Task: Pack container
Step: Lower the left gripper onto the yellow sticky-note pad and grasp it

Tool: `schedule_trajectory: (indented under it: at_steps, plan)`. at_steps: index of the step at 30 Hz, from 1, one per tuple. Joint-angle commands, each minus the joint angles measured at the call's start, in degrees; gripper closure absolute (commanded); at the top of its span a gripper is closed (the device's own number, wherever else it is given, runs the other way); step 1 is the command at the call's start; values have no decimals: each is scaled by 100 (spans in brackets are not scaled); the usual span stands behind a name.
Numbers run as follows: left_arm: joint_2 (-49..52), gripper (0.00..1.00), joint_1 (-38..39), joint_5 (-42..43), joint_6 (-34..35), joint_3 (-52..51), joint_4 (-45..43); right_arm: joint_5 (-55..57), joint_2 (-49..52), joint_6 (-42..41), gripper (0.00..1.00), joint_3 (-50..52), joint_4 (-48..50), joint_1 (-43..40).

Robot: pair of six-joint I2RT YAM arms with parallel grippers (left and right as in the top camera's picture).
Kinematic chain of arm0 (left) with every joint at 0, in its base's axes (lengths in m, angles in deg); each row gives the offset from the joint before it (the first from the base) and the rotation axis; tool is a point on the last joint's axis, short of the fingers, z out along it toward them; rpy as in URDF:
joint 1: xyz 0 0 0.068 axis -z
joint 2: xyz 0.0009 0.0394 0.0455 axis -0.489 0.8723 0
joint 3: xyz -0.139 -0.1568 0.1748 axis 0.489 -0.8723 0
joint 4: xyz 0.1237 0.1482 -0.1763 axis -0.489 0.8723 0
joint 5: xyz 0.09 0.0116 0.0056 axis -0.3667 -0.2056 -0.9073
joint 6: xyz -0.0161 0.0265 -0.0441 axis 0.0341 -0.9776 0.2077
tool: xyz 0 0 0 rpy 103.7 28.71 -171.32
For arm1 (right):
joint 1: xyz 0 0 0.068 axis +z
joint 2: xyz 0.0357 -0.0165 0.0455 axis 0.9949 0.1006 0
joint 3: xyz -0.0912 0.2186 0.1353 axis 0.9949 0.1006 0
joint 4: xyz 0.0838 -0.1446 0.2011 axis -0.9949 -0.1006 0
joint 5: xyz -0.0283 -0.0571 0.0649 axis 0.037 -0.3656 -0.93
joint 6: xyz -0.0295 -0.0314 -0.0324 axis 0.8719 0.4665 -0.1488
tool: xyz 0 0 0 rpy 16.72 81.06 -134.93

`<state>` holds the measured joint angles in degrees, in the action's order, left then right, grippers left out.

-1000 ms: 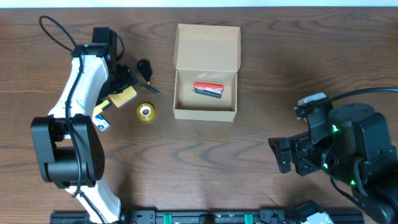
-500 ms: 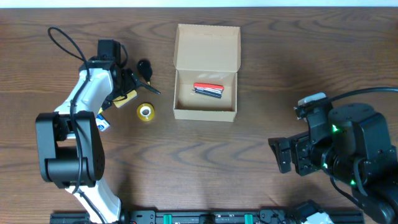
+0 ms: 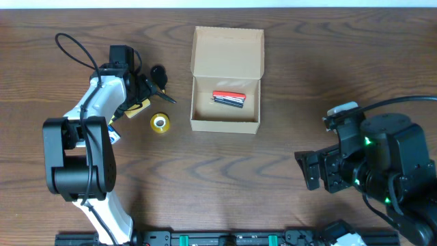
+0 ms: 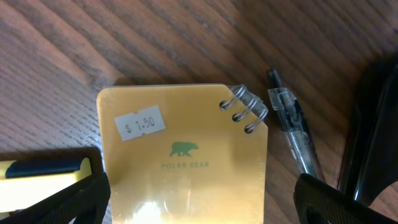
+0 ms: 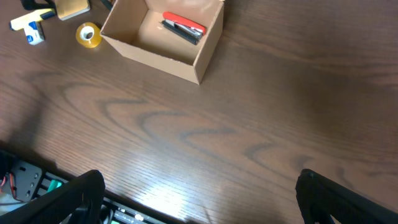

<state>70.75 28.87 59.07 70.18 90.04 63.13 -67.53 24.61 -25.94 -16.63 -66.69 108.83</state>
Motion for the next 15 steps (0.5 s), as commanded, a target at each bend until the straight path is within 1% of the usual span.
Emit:
schedule_trajectory:
  at_steps: [1, 5, 15]
  plan:
    - [79, 5, 0, -79, 66, -48, 31, 74, -4, 61, 1, -74, -7, -42]
    - [94, 5, 0, -205, 63, -50, 33, 74, -4, 61, 1, -74, -7, -42]
    - [94, 5, 0, -208, 66, -221, 33, 74, -4, 61, 1, -74, -7, -42]
